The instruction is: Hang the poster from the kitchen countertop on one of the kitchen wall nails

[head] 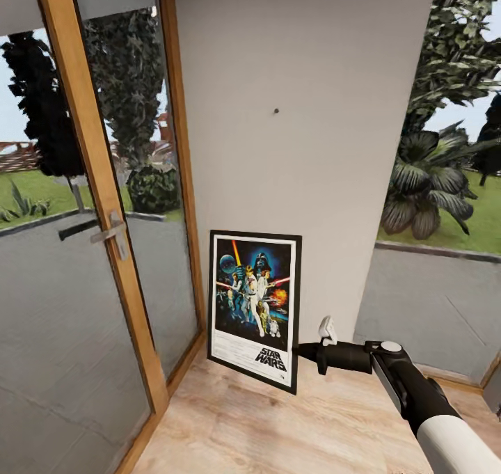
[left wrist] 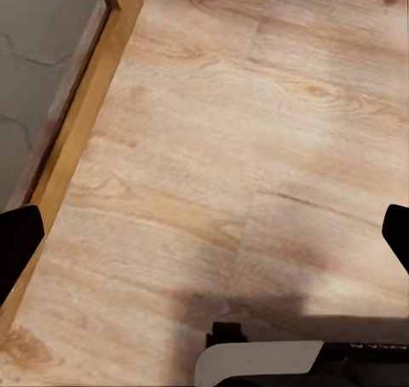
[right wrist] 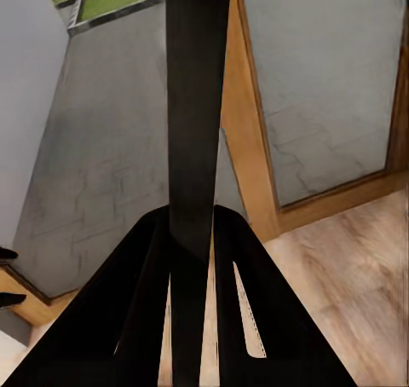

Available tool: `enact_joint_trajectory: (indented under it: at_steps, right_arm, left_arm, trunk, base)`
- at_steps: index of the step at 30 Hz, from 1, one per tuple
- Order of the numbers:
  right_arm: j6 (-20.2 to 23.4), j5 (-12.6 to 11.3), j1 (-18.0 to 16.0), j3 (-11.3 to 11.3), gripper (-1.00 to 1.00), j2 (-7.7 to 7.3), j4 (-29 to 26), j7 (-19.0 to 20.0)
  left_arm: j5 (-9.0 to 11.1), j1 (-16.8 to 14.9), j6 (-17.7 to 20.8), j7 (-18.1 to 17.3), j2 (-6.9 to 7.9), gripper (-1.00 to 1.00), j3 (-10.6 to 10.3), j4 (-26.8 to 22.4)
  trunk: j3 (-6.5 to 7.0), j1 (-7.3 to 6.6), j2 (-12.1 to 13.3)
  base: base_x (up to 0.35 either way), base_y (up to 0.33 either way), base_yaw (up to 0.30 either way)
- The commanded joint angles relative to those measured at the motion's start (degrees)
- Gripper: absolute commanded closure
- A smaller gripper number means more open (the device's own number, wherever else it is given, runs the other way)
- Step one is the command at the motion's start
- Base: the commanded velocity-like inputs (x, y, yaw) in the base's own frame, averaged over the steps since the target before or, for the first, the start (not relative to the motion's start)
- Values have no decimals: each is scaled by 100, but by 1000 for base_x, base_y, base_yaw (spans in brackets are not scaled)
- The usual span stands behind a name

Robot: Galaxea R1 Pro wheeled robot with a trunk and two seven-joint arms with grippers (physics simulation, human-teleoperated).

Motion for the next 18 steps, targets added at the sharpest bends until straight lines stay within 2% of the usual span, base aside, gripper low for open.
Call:
enact_joint_trajectory:
  at_steps: [1, 18]
  right_arm:
    - [62, -2, -3, 5, 100, -1, -5, 24]
    - [62, -3, -3, 5, 100, -1, -5, 24]
  left_arm:
    - [-1, 4, -12, -17, -1, -100, 11, -5]
    - [-2, 4, -13, -15, -1, -100, 11, -11]
  trunk:
    - [2, 4, -3]
    - [52, 4, -3]
  base:
    - [212, 294, -300]
    - [209, 278, -300]
